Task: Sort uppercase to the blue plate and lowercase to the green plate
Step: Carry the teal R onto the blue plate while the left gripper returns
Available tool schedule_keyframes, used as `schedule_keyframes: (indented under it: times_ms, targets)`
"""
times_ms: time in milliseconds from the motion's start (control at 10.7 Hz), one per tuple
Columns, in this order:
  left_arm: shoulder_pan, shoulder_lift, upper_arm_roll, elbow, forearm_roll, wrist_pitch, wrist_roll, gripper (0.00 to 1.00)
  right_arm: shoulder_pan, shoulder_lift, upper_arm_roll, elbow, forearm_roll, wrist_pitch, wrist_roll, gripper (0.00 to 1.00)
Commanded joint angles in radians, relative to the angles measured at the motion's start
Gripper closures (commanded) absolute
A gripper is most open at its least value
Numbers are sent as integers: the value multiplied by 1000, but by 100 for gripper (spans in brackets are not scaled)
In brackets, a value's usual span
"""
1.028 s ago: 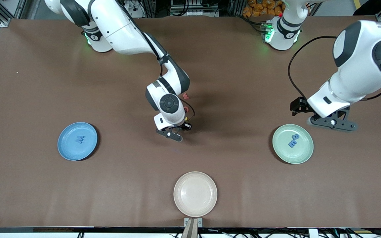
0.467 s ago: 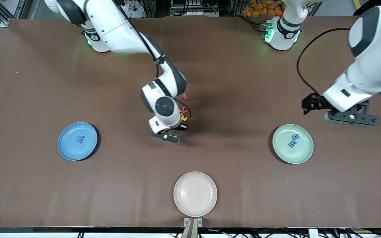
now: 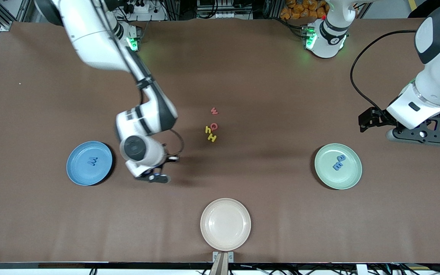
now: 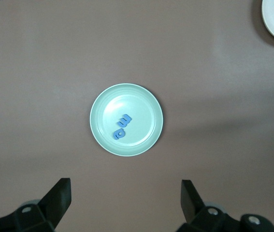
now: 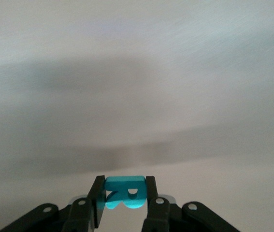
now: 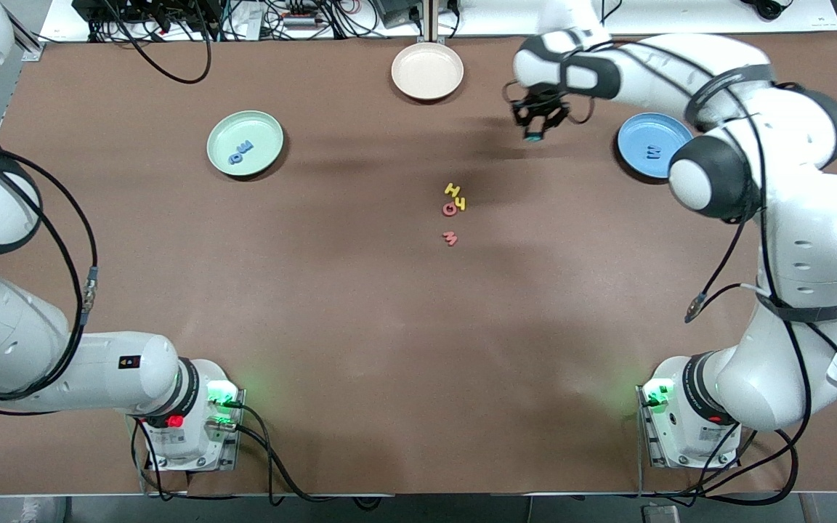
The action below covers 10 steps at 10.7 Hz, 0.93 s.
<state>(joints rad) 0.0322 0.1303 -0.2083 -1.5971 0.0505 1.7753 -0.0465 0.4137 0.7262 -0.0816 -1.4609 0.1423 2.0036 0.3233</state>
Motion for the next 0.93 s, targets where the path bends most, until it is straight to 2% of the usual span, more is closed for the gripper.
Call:
schedule_keyframes:
  times_ms: [0,187,467,748,841]
  targets:
    - [-11,-26,0,-1,-38,-20,-61,0,-110,-34,17,-30,-4,-43,-217,100]
    - [-35,-18,-26,-6,-35,-22,-58,0,-183,-47,11,-30,-12,-69,-381,100]
    - [-89,52,-127,-4,-32,-19,-181,0,-294,-80,9,-29,-85,-135,-591,100]
    - [-120,121,-256,2,-34,-4,-329,0,-326,-84,9,-30,-101,-141,-642,100]
    - [-147,136,-267,0,-32,19,-341,0,-334,-80,9,-30,-101,-141,-642,50]
